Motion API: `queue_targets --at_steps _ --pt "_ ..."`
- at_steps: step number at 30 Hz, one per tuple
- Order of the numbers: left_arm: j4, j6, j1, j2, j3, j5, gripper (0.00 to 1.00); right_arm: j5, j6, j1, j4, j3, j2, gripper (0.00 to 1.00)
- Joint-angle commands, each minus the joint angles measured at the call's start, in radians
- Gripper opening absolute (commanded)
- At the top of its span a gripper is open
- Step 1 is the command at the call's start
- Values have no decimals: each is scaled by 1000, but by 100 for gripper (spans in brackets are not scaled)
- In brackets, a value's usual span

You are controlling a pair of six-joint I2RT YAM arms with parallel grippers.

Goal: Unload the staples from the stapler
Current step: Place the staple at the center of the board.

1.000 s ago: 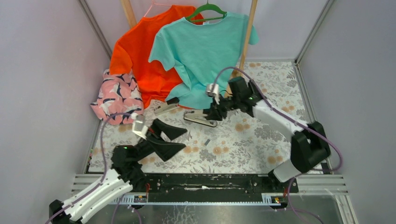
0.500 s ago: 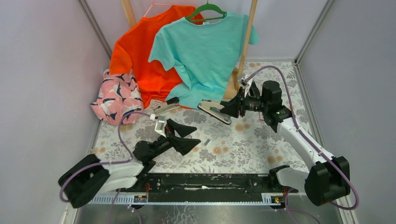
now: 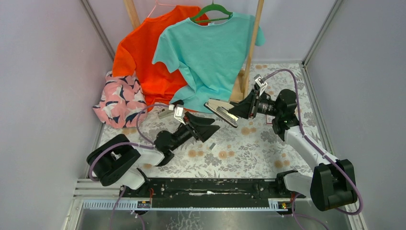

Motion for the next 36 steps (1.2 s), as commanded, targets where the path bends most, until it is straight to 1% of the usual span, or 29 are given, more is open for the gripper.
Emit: queue_targets --at_steps 1,5,10,12,17,23,30,31,33,34,36 --pt "86 -39 -33 40 65 -69 100 -32 163 -9 246 1 -40 0" --pt "86 -48 -67 78 129 -87 100 -30 233 -9 312 -10 -36 0" --pt "87 -69 -91 127 181 -111 99 -31 258 -9 344 -22 -32 0" --pt "87 -85 -92 147 199 -122 96 -32 262 -8 352 -24 -29 0" --pt "90 -101 -91 179 230 -128 84 -33 262 -9 356 -30 -23 0" --pt "90 -124 -91 189 242 -127 77 -30 265 -9 357 -32 -8 0" --pt "91 -164 -92 198 260 -100 65 -28 265 -9 357 -33 6 0" --pt "90 -163 -93 199 261 -96 61 -28 262 -8 356 -34 8 0" --pt "91 -153 -92 203 267 -86 43 -30 253 -9 349 -32 9 0" --pt "90 -147 -90 206 268 -81 31 -32 245 -8 342 -32 10 0" --pt "91 -118 -91 208 267 -67 15 -41 219 -10 318 -23 11 0"
